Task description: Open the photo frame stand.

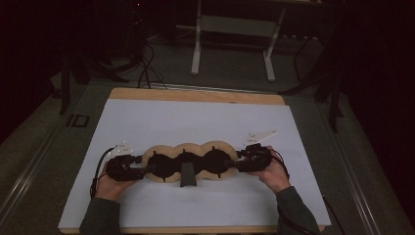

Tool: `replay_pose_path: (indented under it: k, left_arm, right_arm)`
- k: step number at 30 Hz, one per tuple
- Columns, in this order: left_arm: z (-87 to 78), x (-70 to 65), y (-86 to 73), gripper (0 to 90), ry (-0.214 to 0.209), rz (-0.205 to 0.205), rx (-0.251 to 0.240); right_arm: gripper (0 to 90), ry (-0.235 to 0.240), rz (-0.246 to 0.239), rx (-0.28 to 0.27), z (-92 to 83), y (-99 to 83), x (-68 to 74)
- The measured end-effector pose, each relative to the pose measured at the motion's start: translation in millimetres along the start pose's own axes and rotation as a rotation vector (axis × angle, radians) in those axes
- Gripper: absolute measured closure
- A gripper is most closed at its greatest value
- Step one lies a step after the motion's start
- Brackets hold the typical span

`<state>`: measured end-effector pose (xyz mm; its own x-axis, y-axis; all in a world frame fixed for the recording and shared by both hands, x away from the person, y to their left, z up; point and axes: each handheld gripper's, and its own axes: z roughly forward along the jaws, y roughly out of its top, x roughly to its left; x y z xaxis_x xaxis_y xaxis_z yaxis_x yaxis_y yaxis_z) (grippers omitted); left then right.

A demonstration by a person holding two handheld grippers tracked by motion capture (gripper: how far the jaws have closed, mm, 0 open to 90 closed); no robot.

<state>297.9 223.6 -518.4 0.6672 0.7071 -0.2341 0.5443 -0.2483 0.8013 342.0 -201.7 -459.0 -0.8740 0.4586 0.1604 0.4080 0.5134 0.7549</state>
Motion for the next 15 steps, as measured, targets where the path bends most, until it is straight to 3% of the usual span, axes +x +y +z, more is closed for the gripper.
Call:
replay_pose_path:
  k: [6, 12, 15]
  left_arm:
    - [2.1, -0.1, 0.0, 42.6, -0.022, -0.012, 0.012]
    - [0.4, -3.5, 0.5, 46.9, -0.014, 0.033, 0.010]
    - [-0.4, -5.6, 1.1, 49.3, -0.002, 0.054, 0.009]
  right_arm:
    - [56.5, -0.005, -0.027, 0.005, 0.3, -4.0, -0.1]
    - [56.1, -0.016, -0.047, 0.016, 0.8, -8.5, 0.0]
    - [55.2, -0.025, -0.027, 0.024, 2.5, -10.6, -1.8]
